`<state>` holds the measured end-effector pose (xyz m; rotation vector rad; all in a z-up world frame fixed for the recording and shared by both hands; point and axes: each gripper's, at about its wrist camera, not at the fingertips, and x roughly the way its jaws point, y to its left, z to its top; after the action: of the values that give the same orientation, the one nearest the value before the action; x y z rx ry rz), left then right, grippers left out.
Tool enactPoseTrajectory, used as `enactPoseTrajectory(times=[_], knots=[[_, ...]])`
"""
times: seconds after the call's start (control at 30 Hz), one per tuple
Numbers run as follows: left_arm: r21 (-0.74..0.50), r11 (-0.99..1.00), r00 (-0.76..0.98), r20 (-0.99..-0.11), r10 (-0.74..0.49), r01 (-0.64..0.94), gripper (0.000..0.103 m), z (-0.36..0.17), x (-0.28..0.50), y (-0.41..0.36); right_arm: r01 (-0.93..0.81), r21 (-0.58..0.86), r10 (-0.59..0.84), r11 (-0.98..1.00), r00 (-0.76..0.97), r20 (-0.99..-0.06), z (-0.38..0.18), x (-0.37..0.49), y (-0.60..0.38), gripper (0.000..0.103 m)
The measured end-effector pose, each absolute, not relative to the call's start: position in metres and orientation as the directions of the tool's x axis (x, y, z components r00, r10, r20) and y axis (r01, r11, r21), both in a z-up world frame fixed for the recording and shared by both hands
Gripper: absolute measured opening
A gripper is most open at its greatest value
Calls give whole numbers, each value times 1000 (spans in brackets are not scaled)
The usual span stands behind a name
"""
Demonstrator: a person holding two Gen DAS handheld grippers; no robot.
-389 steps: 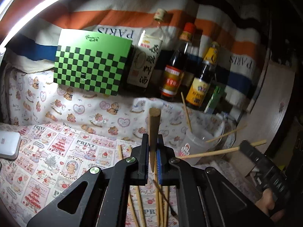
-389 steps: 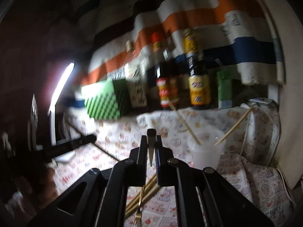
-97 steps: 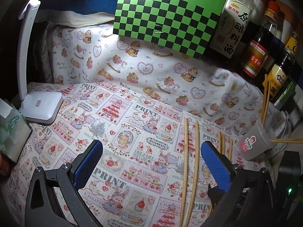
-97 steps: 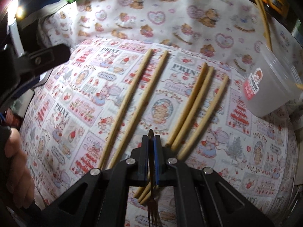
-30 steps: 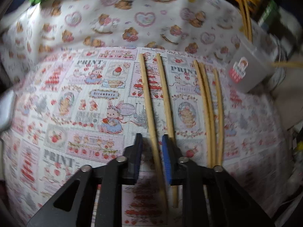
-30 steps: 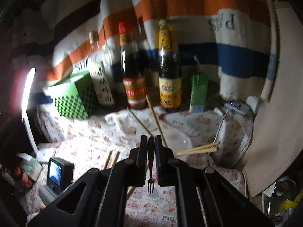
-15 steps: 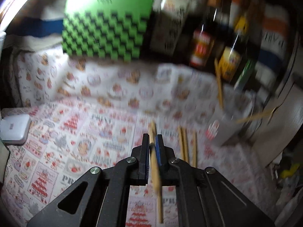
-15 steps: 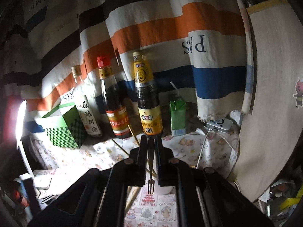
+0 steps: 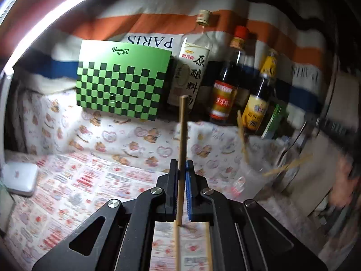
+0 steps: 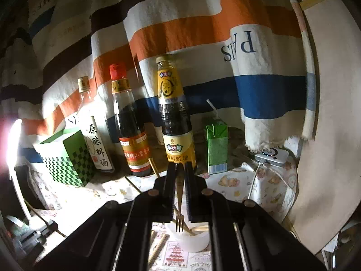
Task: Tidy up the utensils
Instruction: 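Carry the fork and the chopstick above the plastic cup with both tools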
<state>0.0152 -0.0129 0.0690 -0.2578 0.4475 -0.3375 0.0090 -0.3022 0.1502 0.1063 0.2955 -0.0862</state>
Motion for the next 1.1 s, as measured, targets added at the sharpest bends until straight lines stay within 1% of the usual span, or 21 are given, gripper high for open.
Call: enactPoseTrajectory(times=[0.07,0.13,0.17,0.23,0.3,0.37,0.43,0.5,0.53,0.63,0.7,0.77,0.93,1.03,1.1], knots=[[-320,908,851,-359,-382,273,5,82,16,-15,82,86,-56,993,960,-274,147,10,-302,7],[-284,914,866,-329,-378,290,5,100,14,-24,72,52,-57,996,969,-241,143,9,-298,7],[-279,908,865,-310,-394,313,5,109,13,-29,76,14,-71,997,971,-227,140,10,-293,7],[-306,878,844,-288,-454,368,5,124,12,-41,89,-27,-92,996,972,-217,135,14,-287,7],[-329,841,814,-260,-519,430,5,137,10,-56,87,-37,-93,996,967,-238,130,21,-286,7],[-308,829,816,-213,-537,466,5,148,5,-72,97,-45,-105,994,961,-254,124,28,-288,7],[-285,839,838,-168,-520,464,5,156,3,-86,96,-45,-105,994,954,-281,119,34,-291,7],[-297,860,878,-117,-465,416,5,158,4,-95,78,-10,-77,997,941,-330,114,41,-298,7],[-308,859,882,-109,-459,409,5,158,9,-99,54,20,-43,998,928,-370,111,47,-304,7],[-374,827,865,-109,-489,420,5,155,29,-105,30,84,10,996,899,-439,100,60,-317,7],[-379,813,855,-95,-509,442,5,153,38,-111,7,95,39,995,879,-475,92,67,-320,7],[-371,821,862,-93,-498,434,5,150,45,-119,-7,96,54,995,865,-499,86,72,-321,7],[-400,803,829,-157,-536,443,5,126,69,-139,-15,140,87,990,846,-525,80,80,-326,7],[-388,823,841,-181,-510,416,5,110,77,-148,-12,139,87,990,836,-542,78,83,-329,7],[-422,804,823,-200,-532,418,5,100,85,-150,-2,146,83,989,829,-553,76,85,-332,7]])
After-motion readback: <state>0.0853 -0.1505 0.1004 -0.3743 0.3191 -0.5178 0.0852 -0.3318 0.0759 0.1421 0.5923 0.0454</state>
